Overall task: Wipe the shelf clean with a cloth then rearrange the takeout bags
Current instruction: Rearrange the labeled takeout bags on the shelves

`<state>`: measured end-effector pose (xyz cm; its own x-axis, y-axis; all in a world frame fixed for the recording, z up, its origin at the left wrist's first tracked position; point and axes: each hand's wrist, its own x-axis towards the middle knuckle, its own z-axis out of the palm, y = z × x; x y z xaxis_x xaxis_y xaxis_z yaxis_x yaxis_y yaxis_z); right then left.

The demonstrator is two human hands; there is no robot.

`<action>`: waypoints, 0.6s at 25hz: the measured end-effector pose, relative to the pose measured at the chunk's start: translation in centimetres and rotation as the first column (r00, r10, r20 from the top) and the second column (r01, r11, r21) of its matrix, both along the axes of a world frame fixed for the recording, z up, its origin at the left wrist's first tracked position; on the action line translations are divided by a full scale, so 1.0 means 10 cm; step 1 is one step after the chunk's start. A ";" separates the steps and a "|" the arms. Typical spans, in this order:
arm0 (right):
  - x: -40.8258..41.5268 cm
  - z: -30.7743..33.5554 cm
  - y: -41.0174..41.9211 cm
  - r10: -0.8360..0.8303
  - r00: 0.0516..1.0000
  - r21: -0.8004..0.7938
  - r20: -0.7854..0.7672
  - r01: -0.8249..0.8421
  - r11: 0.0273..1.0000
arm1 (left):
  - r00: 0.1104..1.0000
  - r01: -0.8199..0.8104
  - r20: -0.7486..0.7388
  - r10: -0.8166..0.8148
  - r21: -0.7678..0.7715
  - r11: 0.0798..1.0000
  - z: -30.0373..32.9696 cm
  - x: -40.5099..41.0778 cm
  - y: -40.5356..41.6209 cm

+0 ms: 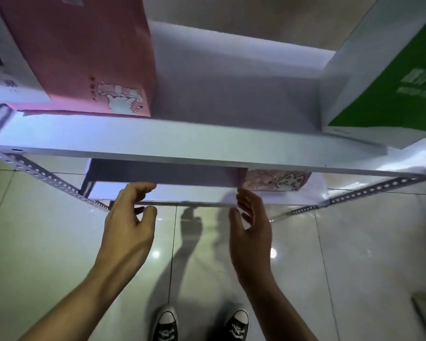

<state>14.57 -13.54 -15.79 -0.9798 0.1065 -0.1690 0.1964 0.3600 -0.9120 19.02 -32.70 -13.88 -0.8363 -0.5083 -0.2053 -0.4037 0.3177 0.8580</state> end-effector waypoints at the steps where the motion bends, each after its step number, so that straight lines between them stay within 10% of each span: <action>1: 0.04 -0.08 0.15 -0.022 0.999 0.002 0.032 0.022 1.000 | 1.000 0.015 0.023 -0.015 0.025 1.000 -0.07 -0.01 0.12; 15: -0.80 -1.26 2.05 -0.198 0.969 0.049 0.151 0.193 0.980 | 0.982 0.166 0.088 -0.169 0.031 0.986 -1.32 -0.74 1.75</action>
